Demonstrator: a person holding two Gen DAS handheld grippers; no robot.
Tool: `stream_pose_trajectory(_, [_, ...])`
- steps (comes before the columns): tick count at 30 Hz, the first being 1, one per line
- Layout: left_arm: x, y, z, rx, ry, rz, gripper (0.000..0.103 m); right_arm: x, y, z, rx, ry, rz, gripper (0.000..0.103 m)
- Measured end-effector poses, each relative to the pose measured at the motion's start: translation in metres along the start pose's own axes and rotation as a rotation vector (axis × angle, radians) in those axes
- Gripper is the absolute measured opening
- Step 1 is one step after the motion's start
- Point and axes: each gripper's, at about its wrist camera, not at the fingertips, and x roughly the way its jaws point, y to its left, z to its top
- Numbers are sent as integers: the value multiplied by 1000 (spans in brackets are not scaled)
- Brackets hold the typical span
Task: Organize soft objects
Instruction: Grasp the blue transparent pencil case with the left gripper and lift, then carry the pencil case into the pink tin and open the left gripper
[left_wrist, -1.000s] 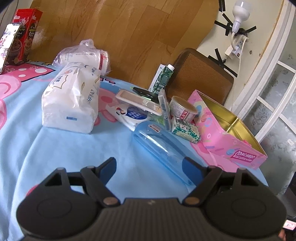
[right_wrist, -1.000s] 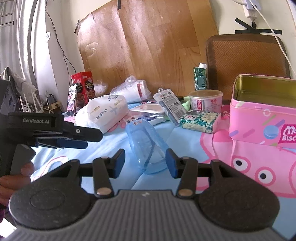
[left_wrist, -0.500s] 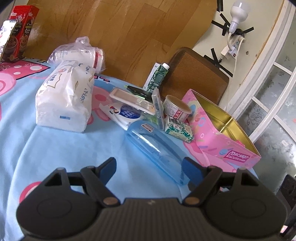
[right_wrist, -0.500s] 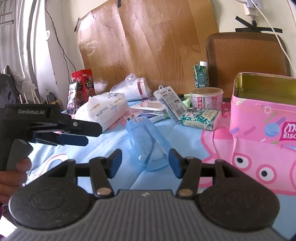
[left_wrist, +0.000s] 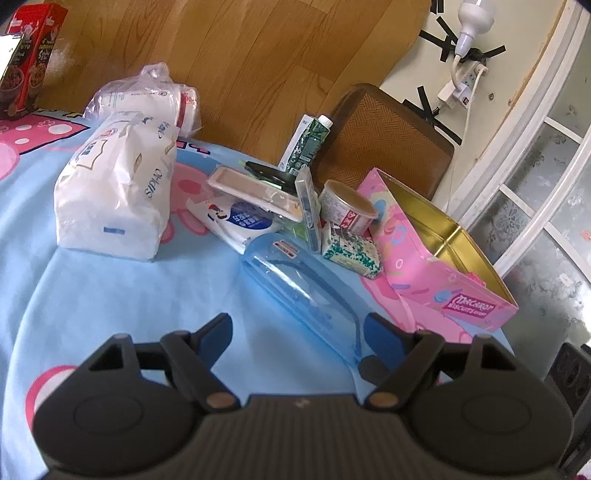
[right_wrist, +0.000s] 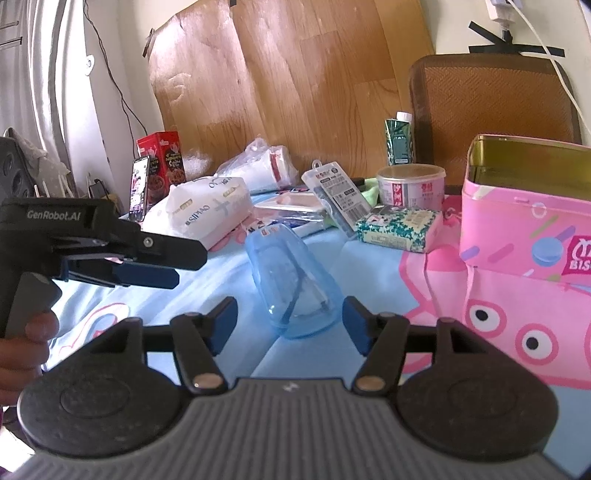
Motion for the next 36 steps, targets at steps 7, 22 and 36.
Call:
stream_pose_trajectory(7, [3, 0, 1, -3, 12, -4, 81, 3, -1, 0, 2, 7, 2, 65])
stream_pose_trajectory(22, [6, 8, 5, -32, 18, -38, 81, 8, -4, 1, 10, 29, 3, 66])
stream_pose_trajectory(36, [64, -7, 22, -52, 145, -93, 79, 35, 0, 15, -118, 92, -22, 81])
